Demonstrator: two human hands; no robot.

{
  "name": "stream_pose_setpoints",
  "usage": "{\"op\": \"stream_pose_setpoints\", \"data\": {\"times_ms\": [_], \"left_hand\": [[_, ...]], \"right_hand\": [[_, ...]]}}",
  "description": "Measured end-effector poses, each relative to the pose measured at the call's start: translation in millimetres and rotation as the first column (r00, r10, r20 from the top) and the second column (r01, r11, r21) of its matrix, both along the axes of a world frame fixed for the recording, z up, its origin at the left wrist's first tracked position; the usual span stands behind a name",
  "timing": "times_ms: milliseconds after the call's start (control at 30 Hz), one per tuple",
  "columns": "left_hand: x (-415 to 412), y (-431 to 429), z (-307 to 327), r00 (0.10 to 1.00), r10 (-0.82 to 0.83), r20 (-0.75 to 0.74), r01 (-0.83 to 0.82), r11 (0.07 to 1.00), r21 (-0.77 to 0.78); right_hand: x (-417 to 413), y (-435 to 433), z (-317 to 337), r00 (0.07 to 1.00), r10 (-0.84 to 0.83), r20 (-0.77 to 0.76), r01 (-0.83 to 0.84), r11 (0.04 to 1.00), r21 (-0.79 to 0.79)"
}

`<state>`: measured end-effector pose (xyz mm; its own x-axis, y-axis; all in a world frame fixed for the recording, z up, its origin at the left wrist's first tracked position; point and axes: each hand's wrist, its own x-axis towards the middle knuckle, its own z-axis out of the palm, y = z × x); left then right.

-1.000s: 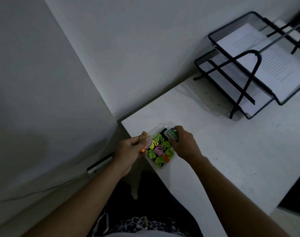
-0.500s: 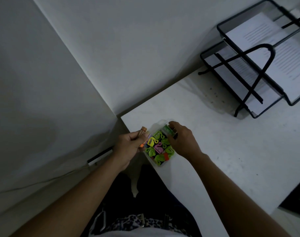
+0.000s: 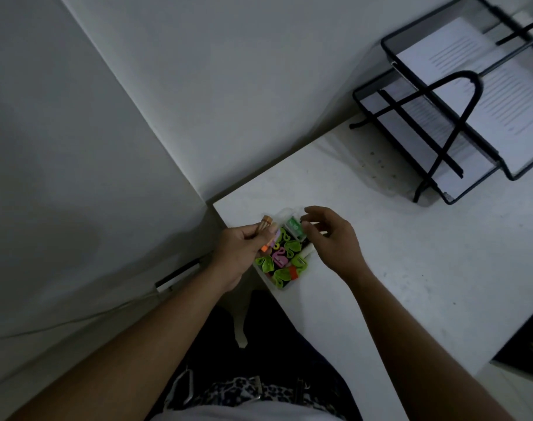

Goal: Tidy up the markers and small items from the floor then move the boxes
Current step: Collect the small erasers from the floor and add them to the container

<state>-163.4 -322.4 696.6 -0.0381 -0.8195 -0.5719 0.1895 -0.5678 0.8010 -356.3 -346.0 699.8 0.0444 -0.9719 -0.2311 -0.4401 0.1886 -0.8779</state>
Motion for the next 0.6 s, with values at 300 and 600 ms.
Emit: {"op": "stream_pose_setpoints", "data": {"times_ms": [300, 600], "left_hand": [[-34.7, -15.9, 4.7, 0.945, -0.313, 0.089, 0.309, 0.949, 0.058], [-65.2, -24.6, 9.8, 0.901, -0.431, 0.043, 0.424, 0.898, 0.117]], "right_hand": [[-18.4, 15.0, 13.1, 0.954, 0.299, 0.024, -0.299, 0.952, 0.066], [-46.0, 19.0, 3.4, 0.955, 0.296, -0.001, -0.296, 0.954, 0.049]]}}
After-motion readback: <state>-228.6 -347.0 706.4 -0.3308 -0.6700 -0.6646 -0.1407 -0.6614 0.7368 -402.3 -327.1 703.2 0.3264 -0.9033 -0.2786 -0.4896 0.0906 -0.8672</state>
